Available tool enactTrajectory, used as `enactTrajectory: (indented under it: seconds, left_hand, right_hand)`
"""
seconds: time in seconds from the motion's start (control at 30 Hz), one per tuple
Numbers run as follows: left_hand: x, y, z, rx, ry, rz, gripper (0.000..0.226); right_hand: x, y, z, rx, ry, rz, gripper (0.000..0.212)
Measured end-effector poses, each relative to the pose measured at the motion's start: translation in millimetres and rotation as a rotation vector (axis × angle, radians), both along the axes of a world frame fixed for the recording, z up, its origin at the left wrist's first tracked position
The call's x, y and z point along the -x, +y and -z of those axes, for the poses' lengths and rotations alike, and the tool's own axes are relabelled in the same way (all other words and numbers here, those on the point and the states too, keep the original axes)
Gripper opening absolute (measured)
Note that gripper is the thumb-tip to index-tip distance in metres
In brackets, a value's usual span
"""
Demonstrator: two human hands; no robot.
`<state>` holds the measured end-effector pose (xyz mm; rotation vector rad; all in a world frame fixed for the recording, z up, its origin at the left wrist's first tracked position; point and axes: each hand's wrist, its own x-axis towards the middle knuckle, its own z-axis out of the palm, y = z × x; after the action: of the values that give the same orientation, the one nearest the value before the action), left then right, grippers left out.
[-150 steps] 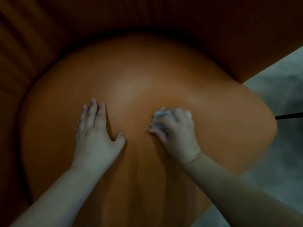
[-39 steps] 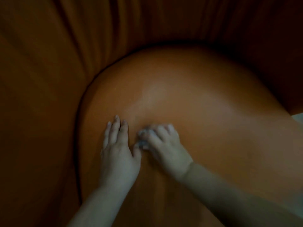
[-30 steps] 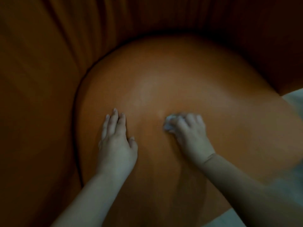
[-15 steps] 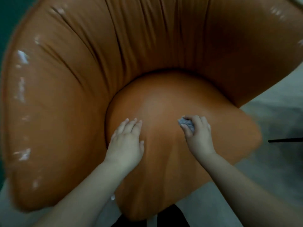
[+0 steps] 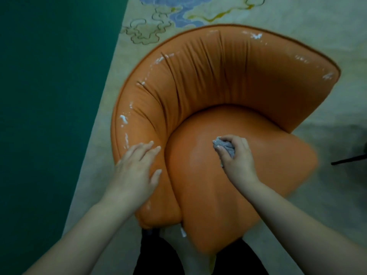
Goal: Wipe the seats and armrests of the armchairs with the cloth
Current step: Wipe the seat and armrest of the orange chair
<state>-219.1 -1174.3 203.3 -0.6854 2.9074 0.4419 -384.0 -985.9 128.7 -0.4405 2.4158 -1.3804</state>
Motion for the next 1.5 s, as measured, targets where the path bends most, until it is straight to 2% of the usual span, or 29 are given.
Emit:
enactTrajectory:
  seconds: [0.3,0.43,0.6,0.7,0.93,1.07,1.13,1.23,1.3,1.37,1.43,1.5]
  left_hand:
    - [-54,-115,13,-0.072,-0.057,0.104,0.064]
    - [-58,-131,26,-0.104,-0.051,0.142,0.069]
    - [-63,-123,47,-0.292,-0.045,0.061,0.083]
    - [-67,-119,58,-0.353,-0.009,0.034,0.088]
    - [-73,-120,74,-0.340,0.104,0.048,0.088]
    - [-75,-118,77,-0.348,0.130,0.048,0.086]
    - [-74,-117,77,-0.349,0.124,0.041,0.087]
    - [-76,-112,76,-0.363,0.120,0.020,0.090]
    - [-75,-108,75,-0.363,0.112,-0.003,0.092]
    - [-74,-105,76,-0.354,0.106,-0.023,0.094]
    - [-74,-103,75,-0.349,0.096,-0.036,0.093]
    - [-72,-102,74,-0.350,0.083,-0.033,0.094]
  right_hand:
    - [-97,-77,9,0.039,-0.120,0.249,0.021]
    - [-128,-98,8,0.054,-0.117,0.335,0.029]
    - [-149,-109,7,0.031,-0.088,0.356,0.026]
    - [-153,-110,7,0.042,-0.094,0.343,0.025]
    - [-167,-124,17,0.096,-0.087,0.217,0.023]
    - [-191,-136,32,0.018,0.082,0.003,0.021]
    - [-187,-123,45,-0.022,0.047,0.052,0.018]
    - [-174,-98,53,-0.051,-0.154,0.223,0.029]
    - [-171,-100,49,0.021,-0.120,0.263,0.026]
    - [-174,-116,39,0.105,-0.043,0.157,0.015]
    - [-181,-129,38,0.082,0.046,-0.040,0.027]
    - [-181,-124,46,0.031,0.018,-0.053,0.029]
